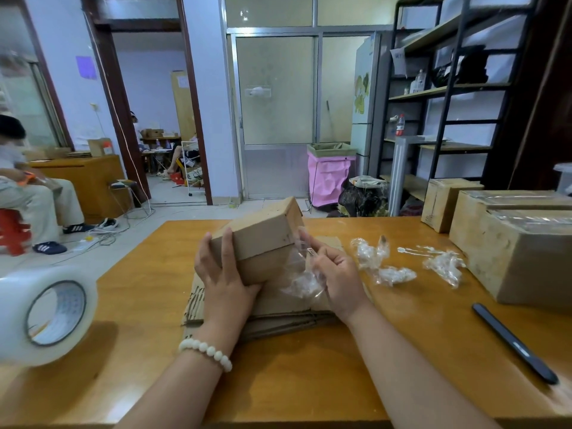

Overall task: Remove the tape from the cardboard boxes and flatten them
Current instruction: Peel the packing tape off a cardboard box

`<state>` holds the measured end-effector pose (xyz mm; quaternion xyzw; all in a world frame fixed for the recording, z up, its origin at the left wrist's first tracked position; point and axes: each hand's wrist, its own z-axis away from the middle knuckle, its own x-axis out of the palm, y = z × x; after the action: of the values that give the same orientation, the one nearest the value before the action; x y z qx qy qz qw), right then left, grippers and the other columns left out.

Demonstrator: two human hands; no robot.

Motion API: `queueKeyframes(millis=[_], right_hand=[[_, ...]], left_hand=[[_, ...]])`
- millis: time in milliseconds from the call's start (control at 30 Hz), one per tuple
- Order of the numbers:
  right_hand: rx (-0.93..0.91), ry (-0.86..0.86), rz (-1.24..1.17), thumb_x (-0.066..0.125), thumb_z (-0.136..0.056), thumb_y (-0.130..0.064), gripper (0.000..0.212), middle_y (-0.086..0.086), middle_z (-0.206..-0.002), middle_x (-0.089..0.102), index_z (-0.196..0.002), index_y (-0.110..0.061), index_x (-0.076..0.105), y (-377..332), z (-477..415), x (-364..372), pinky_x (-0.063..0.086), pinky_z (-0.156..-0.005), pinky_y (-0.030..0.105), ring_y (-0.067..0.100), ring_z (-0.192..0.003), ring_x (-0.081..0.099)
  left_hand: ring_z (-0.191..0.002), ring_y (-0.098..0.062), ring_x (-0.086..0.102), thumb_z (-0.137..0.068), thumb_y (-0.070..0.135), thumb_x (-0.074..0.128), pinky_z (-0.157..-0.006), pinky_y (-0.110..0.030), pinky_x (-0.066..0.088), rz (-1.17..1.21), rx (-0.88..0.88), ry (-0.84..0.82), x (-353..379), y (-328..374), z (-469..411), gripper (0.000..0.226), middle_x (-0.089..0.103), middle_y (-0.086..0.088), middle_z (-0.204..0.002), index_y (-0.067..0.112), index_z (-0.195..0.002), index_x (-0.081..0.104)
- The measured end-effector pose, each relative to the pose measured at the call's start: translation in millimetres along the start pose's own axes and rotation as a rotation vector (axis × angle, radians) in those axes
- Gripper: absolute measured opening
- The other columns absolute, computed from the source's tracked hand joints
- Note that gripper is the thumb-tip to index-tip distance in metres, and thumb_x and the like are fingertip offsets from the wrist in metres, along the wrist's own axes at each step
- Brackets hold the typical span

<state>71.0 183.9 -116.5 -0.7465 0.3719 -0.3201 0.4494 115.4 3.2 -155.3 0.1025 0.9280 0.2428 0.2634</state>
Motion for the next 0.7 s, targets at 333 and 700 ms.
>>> queueKeyframes(millis=[333,700], right_hand=[[0.227,0.01,-0.905,0.046,-0.071,-0.004,0.024,0.014,-0.099,0.066,-0.086,-0.003,0.065,-3.3,-5.4,2.9,0.058,-0.067,0.044,0.031,-0.087,0.07],[-0.186,0.053,0.229,0.058,-0.085,0.006,0.024,-0.003,-0.097,0.066,-0.085,-0.018,0.057,12.8,-1.8,5.5,0.056,-0.071,0.036,0.017,-0.085,0.065]], left_hand=[[-0.129,-0.037,0.023,-0.06,-0.001,0.086,-0.098,-0.054,0.042,0.103,-0.016,0.027,0.1,9.4,-0.5,0.108,0.012,0.011,-0.131,0.046,-0.129,0.017],[-0.136,-0.03,0.018,-0.073,0.011,0.083,-0.105,-0.046,0.037,0.132,-0.281,0.014,-8.2,4.8,-4.0,0.104,0.007,-0.018,-0.148,0.012,-0.152,0.016]])
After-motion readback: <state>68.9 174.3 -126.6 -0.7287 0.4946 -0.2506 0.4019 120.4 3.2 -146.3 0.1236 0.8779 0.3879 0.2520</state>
